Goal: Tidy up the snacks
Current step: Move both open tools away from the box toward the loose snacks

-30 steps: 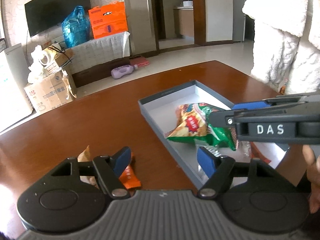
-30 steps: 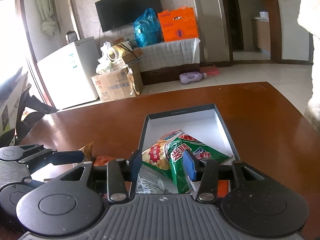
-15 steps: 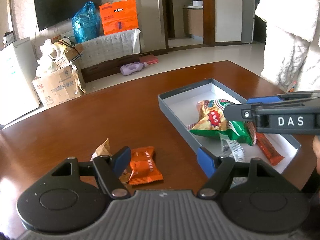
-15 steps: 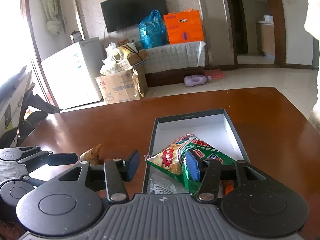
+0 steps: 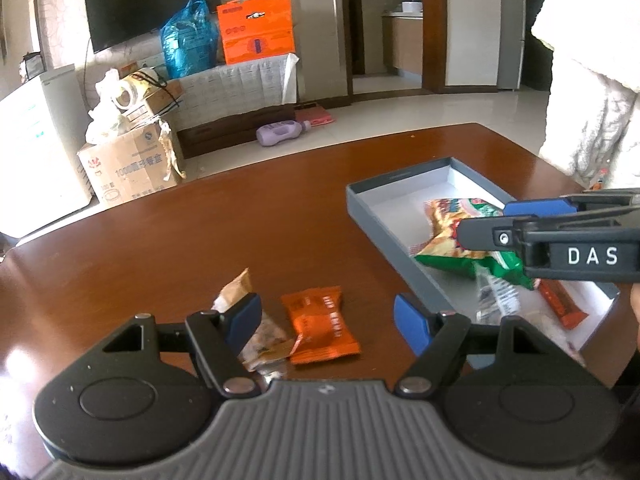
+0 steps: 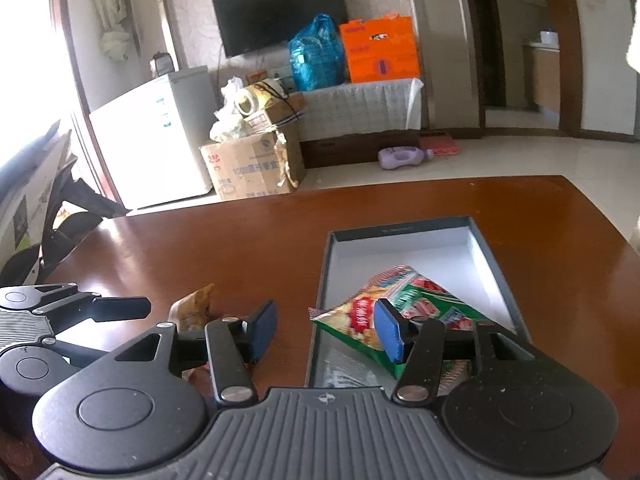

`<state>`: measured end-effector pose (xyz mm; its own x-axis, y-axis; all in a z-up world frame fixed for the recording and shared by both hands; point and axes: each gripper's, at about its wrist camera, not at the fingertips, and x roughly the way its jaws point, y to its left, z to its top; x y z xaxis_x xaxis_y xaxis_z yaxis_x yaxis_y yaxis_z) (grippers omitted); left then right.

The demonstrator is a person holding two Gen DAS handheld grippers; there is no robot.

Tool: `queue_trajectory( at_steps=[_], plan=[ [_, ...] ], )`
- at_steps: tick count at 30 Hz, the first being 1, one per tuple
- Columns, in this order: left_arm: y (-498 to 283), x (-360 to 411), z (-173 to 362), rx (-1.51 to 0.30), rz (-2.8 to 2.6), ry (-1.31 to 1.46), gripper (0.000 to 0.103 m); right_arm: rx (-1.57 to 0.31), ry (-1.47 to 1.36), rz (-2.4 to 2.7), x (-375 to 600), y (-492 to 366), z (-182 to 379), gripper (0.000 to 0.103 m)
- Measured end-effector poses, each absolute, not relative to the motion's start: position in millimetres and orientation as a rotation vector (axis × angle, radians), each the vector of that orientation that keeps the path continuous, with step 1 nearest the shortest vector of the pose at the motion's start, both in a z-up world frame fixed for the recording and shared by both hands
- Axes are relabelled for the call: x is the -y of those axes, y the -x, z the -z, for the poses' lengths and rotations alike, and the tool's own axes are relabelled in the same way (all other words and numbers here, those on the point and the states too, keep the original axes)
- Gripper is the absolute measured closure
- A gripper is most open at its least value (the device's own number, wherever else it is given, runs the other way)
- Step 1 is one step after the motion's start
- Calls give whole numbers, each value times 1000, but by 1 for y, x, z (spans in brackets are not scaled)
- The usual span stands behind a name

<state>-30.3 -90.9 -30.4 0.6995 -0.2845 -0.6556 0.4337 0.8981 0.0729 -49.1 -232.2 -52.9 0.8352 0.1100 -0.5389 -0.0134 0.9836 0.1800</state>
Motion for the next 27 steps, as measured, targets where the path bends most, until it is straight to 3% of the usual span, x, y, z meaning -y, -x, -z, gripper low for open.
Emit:
queue_trajectory(
  at_steps=[27],
  plan=[
    [21,2,47,-740,253,-192,29,-647,-115,-175,169,13,68,48]
  ],
)
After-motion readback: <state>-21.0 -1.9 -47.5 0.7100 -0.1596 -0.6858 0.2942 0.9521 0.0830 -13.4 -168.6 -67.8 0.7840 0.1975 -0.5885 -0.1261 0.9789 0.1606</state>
